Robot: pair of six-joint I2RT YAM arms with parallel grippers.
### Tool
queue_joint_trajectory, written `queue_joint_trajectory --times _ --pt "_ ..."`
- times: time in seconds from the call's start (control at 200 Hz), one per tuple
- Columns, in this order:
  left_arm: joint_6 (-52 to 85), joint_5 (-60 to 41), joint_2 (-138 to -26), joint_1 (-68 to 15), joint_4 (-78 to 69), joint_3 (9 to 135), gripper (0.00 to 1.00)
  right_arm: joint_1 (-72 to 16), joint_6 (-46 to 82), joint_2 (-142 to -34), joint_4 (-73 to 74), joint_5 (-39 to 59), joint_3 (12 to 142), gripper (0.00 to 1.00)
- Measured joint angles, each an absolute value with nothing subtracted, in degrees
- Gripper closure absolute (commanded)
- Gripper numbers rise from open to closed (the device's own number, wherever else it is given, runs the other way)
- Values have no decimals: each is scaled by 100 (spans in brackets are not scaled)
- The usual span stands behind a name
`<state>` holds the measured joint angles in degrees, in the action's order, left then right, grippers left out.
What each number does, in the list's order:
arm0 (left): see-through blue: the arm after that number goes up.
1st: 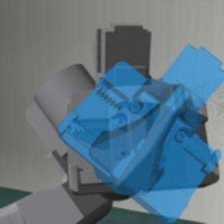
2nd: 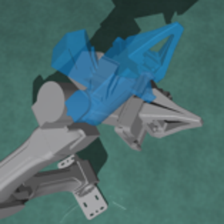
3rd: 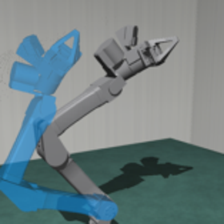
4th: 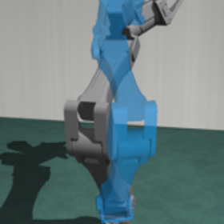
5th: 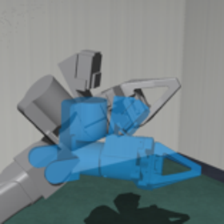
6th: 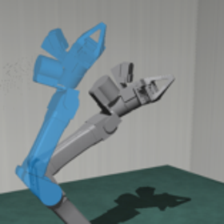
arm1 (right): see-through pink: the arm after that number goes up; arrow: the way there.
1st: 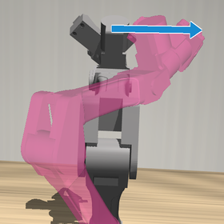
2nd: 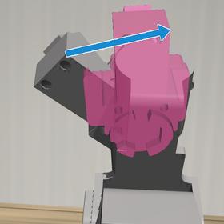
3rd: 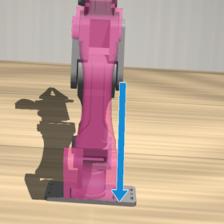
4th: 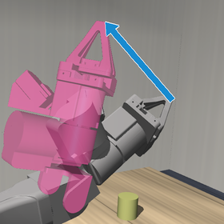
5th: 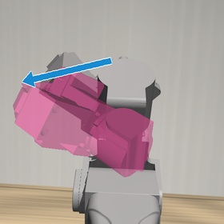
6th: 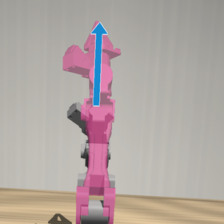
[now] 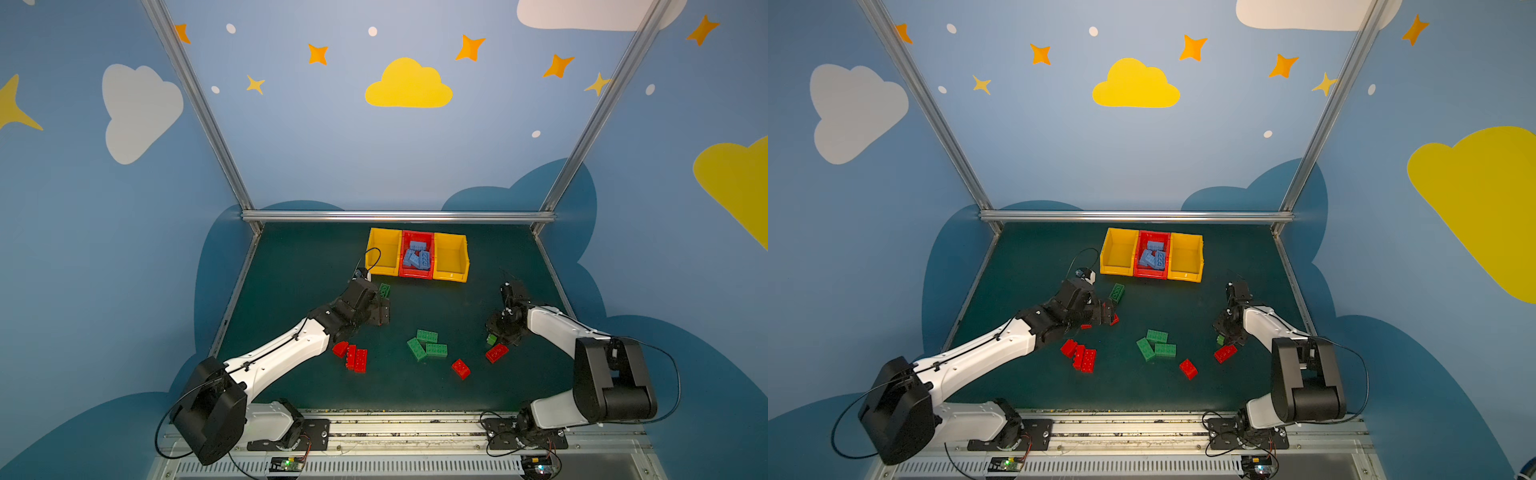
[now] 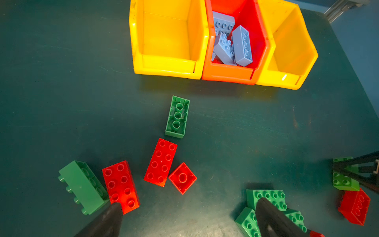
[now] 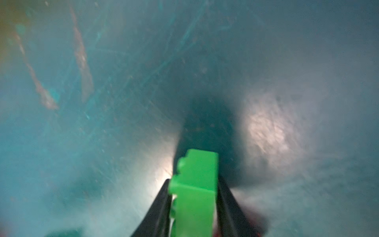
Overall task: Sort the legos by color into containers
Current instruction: 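Grasp the green brick atop a red brick with right gripper while left withdraws, then carry the green brick with the right gripper into the yellow bin nearest it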
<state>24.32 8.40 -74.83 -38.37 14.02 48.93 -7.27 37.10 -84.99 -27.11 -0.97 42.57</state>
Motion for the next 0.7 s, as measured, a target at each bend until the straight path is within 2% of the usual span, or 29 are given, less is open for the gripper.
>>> queue_joint_trajectory --times 0.145,0.255,0.476,0.701 --pt "2432 917 -7360 -3837 1463 4845 0 -753 3625 -8672 -2685 -91 4429 84" --pt "2434 989 -7227 -3837 1531 4807 0 -801 3544 -8724 -2683 -84 4493 88" --pt "2497 1133 -7039 -3837 1629 4700 0 -1009 3444 -8746 -2845 154 4987 88" --pt "2536 1280 -7037 -3830 1710 4692 0 -1267 3284 -9026 -2834 585 6541 87"
